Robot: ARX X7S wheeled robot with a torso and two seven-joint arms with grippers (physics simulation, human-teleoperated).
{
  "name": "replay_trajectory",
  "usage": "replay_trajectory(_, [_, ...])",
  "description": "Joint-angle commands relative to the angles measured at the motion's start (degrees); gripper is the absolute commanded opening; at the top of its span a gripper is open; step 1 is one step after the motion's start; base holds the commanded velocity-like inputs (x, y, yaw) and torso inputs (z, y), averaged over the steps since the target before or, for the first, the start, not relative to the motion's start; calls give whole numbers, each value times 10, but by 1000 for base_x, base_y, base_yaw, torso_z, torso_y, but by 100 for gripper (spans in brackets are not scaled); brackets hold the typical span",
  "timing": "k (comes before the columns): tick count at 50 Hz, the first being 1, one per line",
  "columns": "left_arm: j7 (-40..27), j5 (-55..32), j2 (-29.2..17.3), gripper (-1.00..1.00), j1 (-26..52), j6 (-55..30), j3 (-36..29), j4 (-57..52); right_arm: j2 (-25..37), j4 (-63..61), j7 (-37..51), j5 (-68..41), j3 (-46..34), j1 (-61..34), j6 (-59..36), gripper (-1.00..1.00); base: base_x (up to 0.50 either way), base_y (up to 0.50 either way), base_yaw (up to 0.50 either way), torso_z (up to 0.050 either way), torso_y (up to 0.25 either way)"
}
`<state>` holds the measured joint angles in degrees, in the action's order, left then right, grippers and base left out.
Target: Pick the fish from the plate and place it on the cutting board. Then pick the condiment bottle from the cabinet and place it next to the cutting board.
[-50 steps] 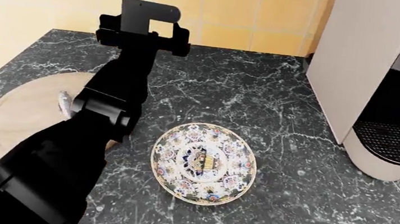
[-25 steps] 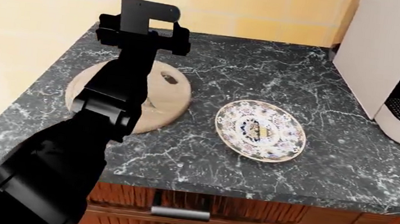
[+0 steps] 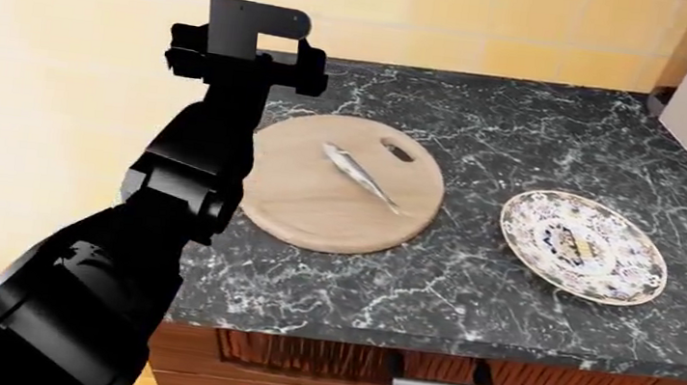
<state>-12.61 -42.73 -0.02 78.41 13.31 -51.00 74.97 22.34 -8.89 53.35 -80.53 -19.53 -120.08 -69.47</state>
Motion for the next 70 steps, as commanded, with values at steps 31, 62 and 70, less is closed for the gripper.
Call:
replay_trajectory(31, [-1, 4, 0, 100, -1, 2, -3, 0, 29, -143, 195, -266, 29, 174, 8, -100, 5, 145, 0, 0, 0])
replay_trajectory(62, [1, -1, 0, 100, -1, 5, -9, 0, 25, -361, -20, -3, 104, 533, 91, -100, 0, 0, 0, 0, 0])
replay_trajectory(70, [1, 2, 0, 100, -1, 6, -7, 0, 39, -389, -81, 72, 103, 617, 125, -100, 0, 0, 0, 0, 0])
